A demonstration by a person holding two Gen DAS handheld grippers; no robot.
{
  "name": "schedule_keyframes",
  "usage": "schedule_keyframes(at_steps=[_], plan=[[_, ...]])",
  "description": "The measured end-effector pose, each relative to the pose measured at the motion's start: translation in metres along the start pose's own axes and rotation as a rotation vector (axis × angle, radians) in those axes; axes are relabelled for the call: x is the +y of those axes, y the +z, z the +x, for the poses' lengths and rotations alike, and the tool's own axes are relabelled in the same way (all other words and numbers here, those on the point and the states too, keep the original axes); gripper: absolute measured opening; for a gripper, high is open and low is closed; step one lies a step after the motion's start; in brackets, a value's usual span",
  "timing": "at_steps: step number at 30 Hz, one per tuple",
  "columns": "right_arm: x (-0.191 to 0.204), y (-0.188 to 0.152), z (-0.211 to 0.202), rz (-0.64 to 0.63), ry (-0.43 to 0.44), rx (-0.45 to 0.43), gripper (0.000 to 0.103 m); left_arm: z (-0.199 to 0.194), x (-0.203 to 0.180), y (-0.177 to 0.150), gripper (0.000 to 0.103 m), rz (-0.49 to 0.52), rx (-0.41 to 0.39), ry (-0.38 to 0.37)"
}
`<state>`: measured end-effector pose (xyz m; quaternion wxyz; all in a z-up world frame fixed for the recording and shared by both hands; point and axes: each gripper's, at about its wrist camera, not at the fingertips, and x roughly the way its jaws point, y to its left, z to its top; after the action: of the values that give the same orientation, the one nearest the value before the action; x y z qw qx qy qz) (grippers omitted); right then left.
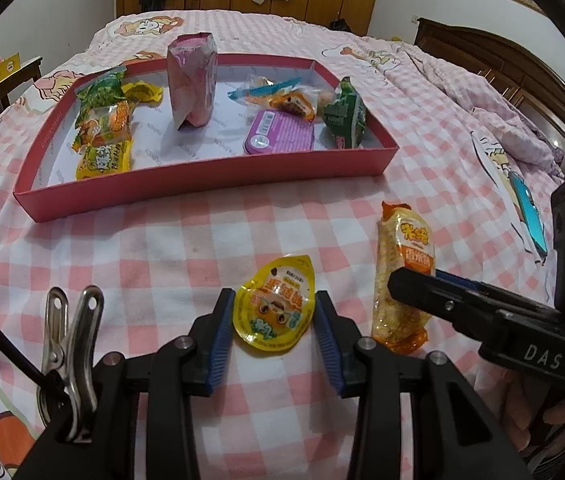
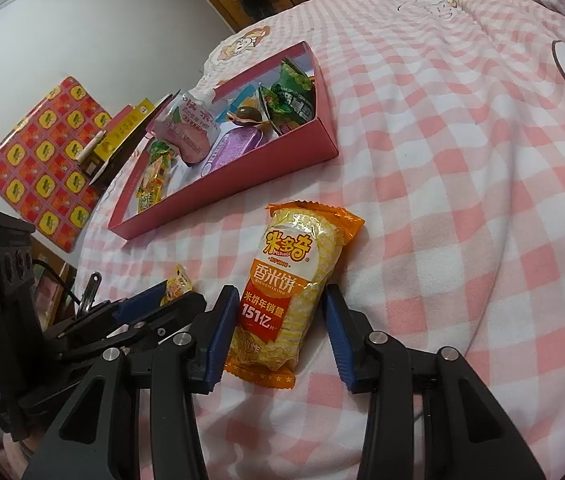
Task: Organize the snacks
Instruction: 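Close the right tool on the rice-cracker bag while the left tool grasps the yellow jelly pouch, then carry the rice-cracker bag over the box with the right tool while the left carries the jelly pouch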
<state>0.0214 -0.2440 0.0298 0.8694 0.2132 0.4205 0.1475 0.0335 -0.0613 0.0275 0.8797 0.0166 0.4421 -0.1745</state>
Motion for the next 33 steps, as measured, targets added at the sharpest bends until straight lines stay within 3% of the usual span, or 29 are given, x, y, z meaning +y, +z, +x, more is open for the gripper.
schedule_keyframes(at_steps=[16, 33], plan=[[0.027, 0.005, -0.013, -0.07, -0.002, -0.032, 0.043, -0.038, 0.021, 0.003, 0.04, -0.048, -0.085, -0.032], [0.063, 0.052, -0.008, -0.167, 0.01, -0.066, 0.043, -0.047, 0.048, 0.058, 0.04, -0.055, -0.173, 0.036]])
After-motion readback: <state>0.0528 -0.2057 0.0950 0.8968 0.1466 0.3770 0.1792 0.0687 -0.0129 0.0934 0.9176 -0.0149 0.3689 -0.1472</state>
